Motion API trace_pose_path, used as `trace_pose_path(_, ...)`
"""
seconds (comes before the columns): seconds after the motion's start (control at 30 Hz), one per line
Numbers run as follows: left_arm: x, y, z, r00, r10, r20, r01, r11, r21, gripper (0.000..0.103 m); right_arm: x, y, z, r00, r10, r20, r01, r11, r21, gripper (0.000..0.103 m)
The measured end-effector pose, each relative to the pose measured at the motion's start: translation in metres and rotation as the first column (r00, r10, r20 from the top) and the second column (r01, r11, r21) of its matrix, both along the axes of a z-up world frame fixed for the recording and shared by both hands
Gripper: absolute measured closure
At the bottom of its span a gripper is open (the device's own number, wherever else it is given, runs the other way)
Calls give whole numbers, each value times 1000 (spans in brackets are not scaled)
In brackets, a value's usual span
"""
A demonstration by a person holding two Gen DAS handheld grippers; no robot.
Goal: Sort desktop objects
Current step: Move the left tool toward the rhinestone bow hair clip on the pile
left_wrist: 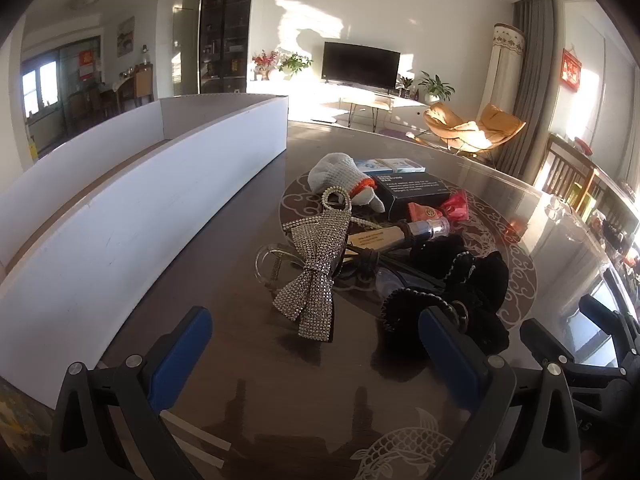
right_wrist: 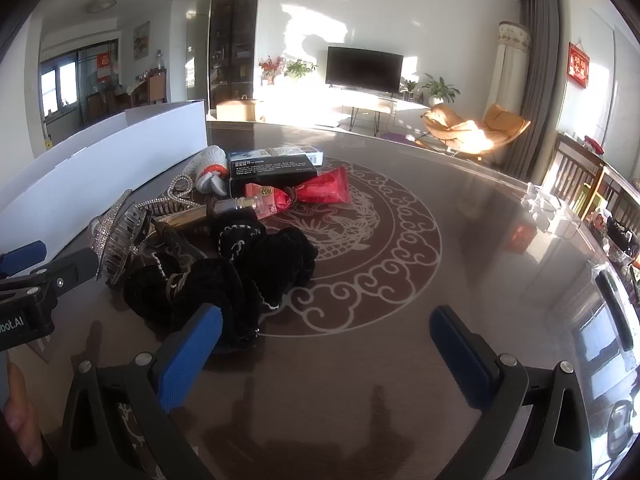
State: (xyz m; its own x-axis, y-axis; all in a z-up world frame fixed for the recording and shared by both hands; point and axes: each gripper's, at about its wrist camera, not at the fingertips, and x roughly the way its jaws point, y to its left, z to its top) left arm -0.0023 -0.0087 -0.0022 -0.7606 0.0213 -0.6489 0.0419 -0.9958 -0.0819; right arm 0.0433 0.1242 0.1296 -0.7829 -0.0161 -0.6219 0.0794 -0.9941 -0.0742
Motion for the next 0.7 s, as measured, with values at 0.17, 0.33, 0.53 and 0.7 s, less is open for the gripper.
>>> trace_pose_path(0.17, -2, 1, -3, 1000, 3, 10, -3, 1000, -8, 0, 0, 0, 0, 1000, 8, 2, -8, 1000, -3, 0)
trace_pose_path(0.33, -2, 4, -5, 1000, 9, 14, -8, 1000, -30, 0, 2, -1, 1, 1000, 23, 0, -23, 1000, -11, 0)
trace_pose_path(0.53, -1, 3, -5, 1000, 19, 8, -19, 999, -35, 0, -3, -4, -2, 998, 53, 26, -53, 999, -12, 0)
trace_pose_path(0.7, 0, 2, -4, 1000, 20, 11, -20, 1000, -24, 0, -3, -7, -4, 998, 61, 35, -61, 998, -3, 0)
